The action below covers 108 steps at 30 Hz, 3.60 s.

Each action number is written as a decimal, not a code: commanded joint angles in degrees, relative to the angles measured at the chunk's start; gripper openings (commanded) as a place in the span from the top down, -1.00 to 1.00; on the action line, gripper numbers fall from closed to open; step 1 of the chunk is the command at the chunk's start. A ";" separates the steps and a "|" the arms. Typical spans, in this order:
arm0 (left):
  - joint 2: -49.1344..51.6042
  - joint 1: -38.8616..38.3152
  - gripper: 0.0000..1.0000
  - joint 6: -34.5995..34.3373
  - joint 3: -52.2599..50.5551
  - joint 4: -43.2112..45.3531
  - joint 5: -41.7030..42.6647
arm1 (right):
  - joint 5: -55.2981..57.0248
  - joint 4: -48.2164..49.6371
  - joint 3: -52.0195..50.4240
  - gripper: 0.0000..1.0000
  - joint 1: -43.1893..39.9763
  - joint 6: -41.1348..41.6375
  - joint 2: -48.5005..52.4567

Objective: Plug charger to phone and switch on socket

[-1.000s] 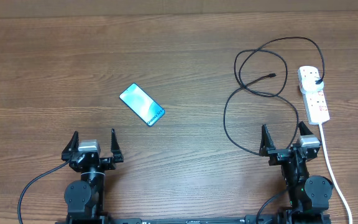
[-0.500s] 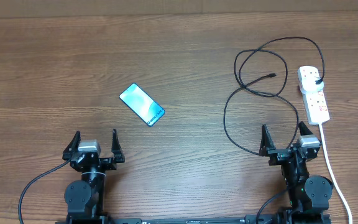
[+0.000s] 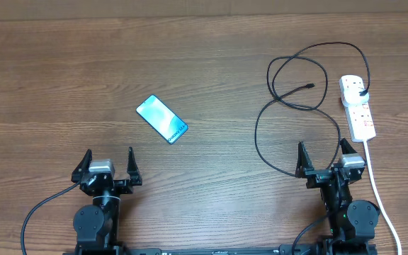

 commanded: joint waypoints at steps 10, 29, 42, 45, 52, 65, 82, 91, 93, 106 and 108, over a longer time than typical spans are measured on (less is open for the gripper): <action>-0.39 0.28 -0.99 -1.05 7.96 -5.57 0.68 | -0.02 0.31 -0.57 -0.99 -0.15 -0.07 -0.68; -0.37 0.28 -0.99 -1.25 10.86 -8.24 0.66 | -0.02 0.31 -0.57 -0.99 -0.15 -0.07 -0.68; 6.03 0.28 -1.00 -1.27 14.51 -8.17 0.63 | -0.02 0.31 -0.57 -1.00 -0.15 -0.07 -0.68; 11.54 0.28 -0.99 -1.27 18.27 -8.22 0.66 | -0.02 0.31 -0.57 -1.00 -0.15 -0.07 -0.68; 25.55 0.26 -1.00 -1.27 28.87 -9.18 2.21 | -0.02 0.31 -0.57 -1.00 -0.15 -0.07 -0.68; 47.82 0.22 -1.00 -5.62 45.64 -20.35 9.92 | -0.02 0.31 -0.57 -1.00 -0.15 -0.07 -0.68; 58.36 -1.44 -0.99 -9.66 56.08 -34.80 21.86 | -0.02 0.31 -0.57 -1.00 -0.15 -0.07 -0.68; 61.11 -1.44 -0.99 -10.10 56.08 -40.13 21.92 | -0.02 0.31 -0.57 -0.99 -0.15 -0.07 -0.68; 61.83 -1.44 -0.99 -10.12 56.08 -40.11 22.12 | -0.02 0.31 -0.57 -1.00 -0.15 -0.07 -0.68; 68.46 -1.44 -1.00 -16.17 57.13 -40.61 16.33 | -0.02 0.31 -0.57 -1.00 -0.15 -0.07 -0.68; 69.20 -1.44 -1.00 -17.22 58.29 -41.05 15.10 | -0.02 0.31 -0.57 -1.00 -0.15 -0.07 -0.68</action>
